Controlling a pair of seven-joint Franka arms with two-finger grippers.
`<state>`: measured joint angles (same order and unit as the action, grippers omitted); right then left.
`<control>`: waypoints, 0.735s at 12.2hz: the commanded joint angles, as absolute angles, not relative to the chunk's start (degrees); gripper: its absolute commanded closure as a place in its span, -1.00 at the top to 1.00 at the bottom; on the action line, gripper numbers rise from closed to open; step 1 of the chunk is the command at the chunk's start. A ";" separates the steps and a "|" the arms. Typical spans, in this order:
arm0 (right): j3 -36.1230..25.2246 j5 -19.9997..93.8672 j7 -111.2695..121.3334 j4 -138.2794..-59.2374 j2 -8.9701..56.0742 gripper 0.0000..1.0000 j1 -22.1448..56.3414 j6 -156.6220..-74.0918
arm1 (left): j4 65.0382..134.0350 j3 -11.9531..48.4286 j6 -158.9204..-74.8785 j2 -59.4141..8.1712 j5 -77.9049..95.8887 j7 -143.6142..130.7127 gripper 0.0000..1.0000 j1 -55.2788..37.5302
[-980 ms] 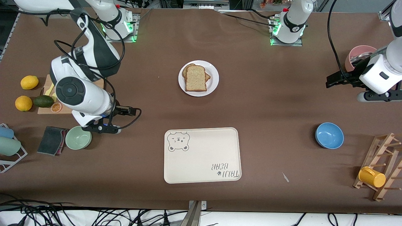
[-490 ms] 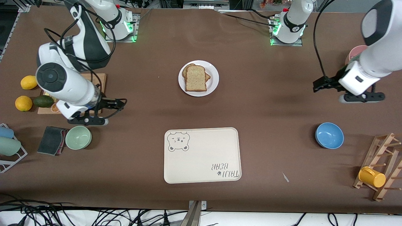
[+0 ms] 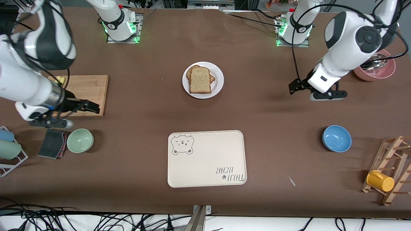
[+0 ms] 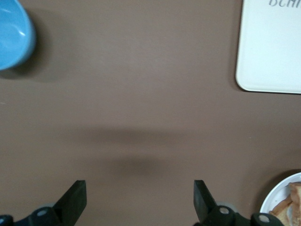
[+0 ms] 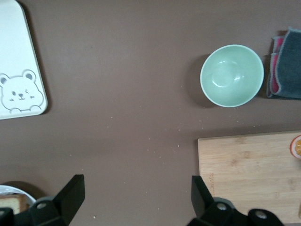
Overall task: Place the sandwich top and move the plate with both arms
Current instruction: 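Retract the right arm to rest while the left gripper reaches the plate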
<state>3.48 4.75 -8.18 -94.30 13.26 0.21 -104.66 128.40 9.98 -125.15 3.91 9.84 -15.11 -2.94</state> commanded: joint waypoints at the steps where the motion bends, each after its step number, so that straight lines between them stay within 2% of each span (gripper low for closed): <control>1: 3.87 2.84 -7.65 -96.32 9.50 1.00 -0.79 -103.80 | 135.68 14.31 -135.22 5.10 16.15 -18.36 1.00 -2.63; 5: 3.61 0.53 -7.82 -99.75 6.95 1.00 -0.88 -105.73 | 136.23 19.40 -138.86 -1.39 30.46 -15.92 1.00 -3.60; 9: 1.50 0.79 -7.30 -99.14 6.24 1.00 -0.97 -106.00 | 136.23 21.97 -140.45 -3.25 44.68 -6.10 0.99 -3.69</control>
<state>2.25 1.17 -7.98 -97.44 8.84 -0.76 -105.31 136.49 21.17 -139.74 -2.74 37.20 -12.46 -3.68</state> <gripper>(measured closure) 0.000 0.000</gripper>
